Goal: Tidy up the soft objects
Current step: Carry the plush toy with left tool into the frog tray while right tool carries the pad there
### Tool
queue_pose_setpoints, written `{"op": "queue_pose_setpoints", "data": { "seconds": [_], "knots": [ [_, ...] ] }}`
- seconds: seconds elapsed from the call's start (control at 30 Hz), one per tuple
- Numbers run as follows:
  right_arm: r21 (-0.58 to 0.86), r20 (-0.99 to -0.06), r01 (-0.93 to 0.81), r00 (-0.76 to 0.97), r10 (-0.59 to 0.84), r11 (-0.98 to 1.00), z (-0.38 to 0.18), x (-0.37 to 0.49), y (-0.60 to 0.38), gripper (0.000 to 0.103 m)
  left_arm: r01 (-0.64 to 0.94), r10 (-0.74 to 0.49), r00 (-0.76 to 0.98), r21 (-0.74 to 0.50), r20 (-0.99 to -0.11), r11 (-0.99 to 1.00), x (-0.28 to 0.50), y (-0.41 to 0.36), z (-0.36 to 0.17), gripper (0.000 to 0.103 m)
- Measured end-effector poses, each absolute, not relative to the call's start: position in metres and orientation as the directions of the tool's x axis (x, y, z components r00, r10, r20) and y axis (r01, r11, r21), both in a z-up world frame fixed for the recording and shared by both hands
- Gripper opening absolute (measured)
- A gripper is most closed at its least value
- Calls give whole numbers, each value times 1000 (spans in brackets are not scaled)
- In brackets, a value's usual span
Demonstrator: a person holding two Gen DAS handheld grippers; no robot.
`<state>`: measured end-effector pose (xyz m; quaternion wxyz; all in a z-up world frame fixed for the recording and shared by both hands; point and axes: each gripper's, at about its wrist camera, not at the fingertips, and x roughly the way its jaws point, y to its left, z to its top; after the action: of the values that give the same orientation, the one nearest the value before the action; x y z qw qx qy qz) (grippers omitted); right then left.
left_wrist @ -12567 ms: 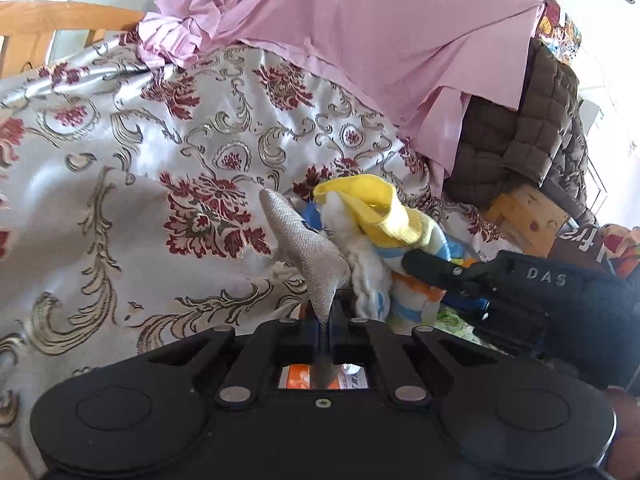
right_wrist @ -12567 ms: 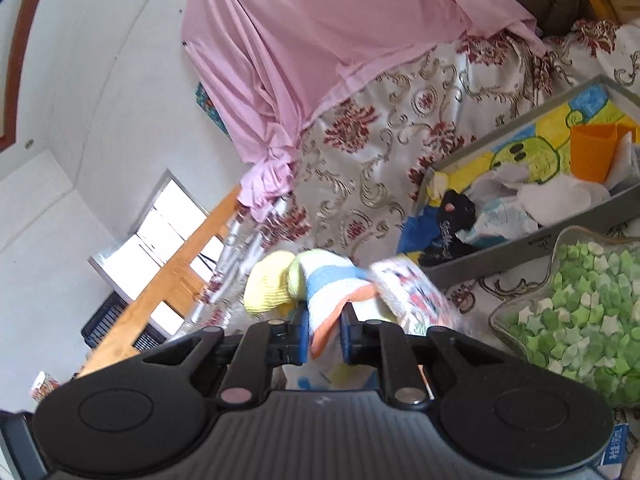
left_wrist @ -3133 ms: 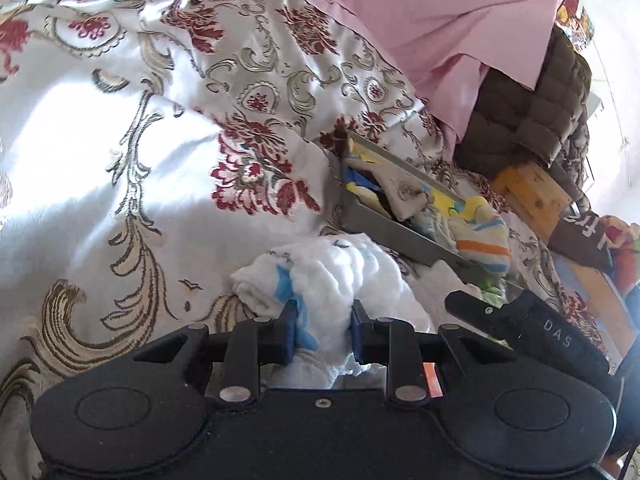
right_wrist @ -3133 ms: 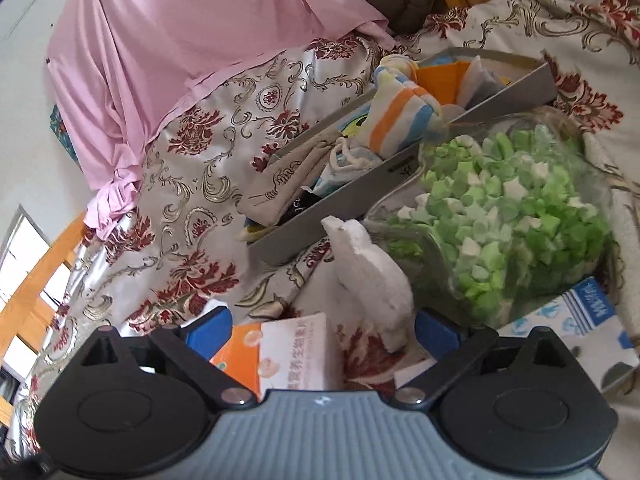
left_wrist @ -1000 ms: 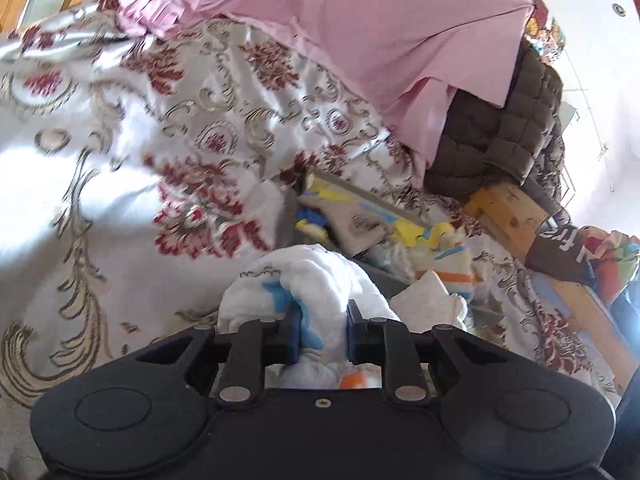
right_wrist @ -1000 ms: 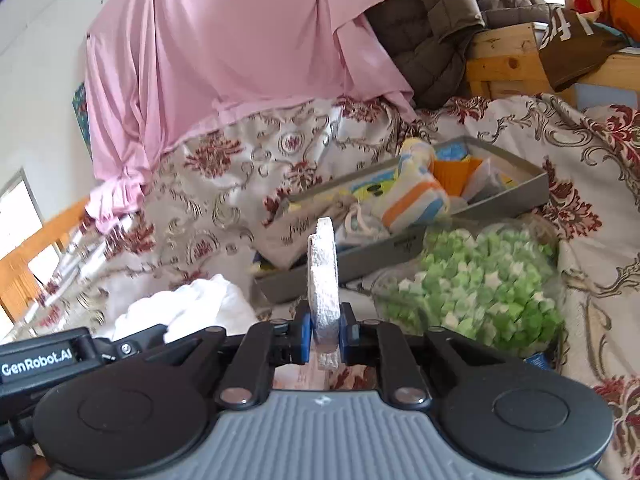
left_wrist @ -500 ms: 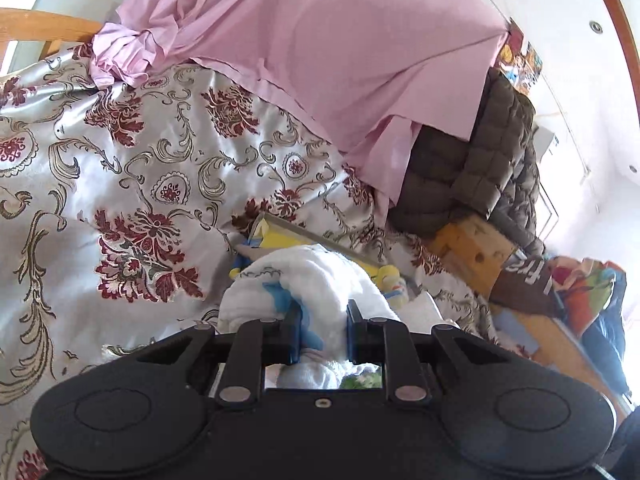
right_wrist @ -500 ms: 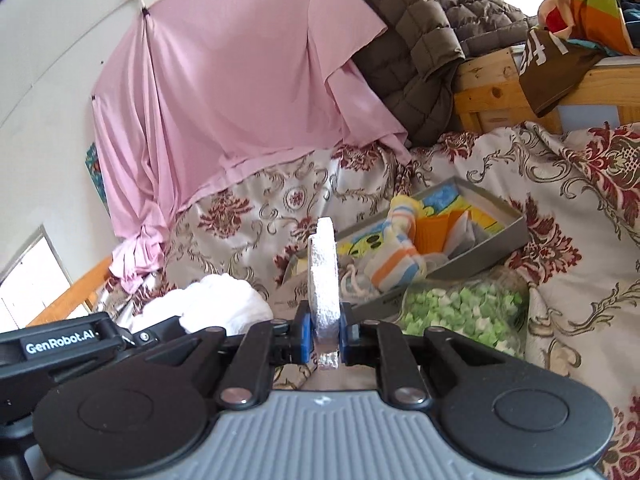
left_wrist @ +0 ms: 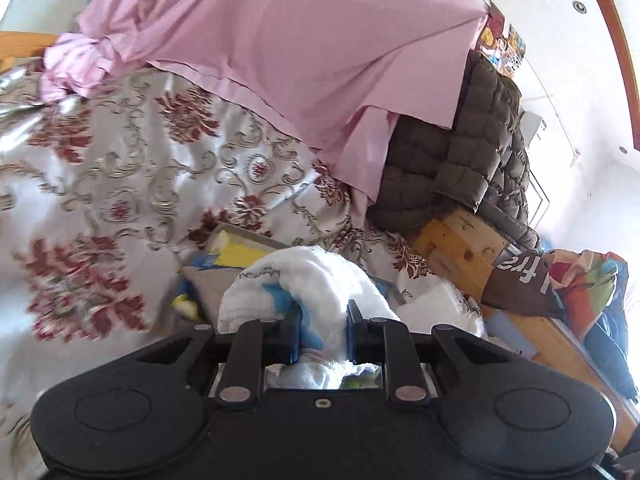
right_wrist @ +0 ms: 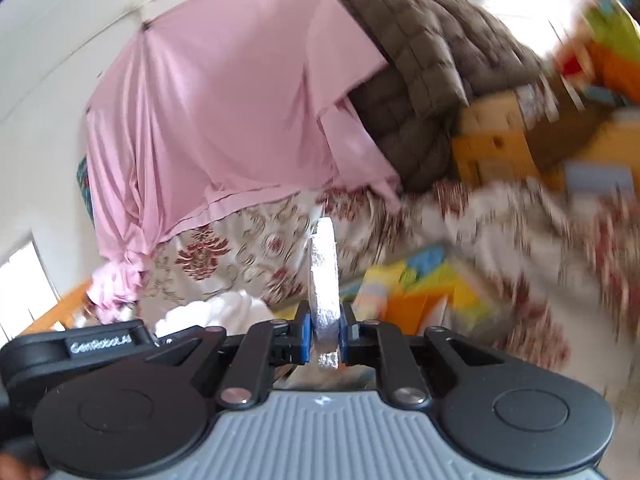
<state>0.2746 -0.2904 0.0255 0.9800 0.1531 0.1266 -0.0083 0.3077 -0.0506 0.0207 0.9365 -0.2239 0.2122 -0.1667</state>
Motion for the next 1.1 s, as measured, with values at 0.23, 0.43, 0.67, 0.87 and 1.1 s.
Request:
{"op": "queue_pose_setpoints", "data": {
  "seconds": [0.23, 0.43, 0.67, 0.87, 1.1],
  "knots": [
    [205, -199, 146, 974, -105, 968, 17, 303, -337, 15, 240, -421, 844, -468, -332, 851, 386, -86, 13, 22],
    [170, -283, 165, 953, -112, 971, -13, 343, -358, 15, 276, -428, 825, -397, -369, 875, 434, -123, -6, 22],
    [28, -337, 182, 928, -162, 983, -25, 359, -347, 15, 235, -393, 813, -376, -429, 896, 457, -136, -31, 22],
    [-40, -371, 183, 910, -185, 982, -28, 366, -340, 15, 221, -364, 807, -333, -466, 917, 460, -143, -39, 23],
    [-70, -388, 193, 898, -205, 979, -30, 369, -339, 15, 218, -364, 799, -332, -479, 918, 458, -144, -40, 24]
  ]
}}
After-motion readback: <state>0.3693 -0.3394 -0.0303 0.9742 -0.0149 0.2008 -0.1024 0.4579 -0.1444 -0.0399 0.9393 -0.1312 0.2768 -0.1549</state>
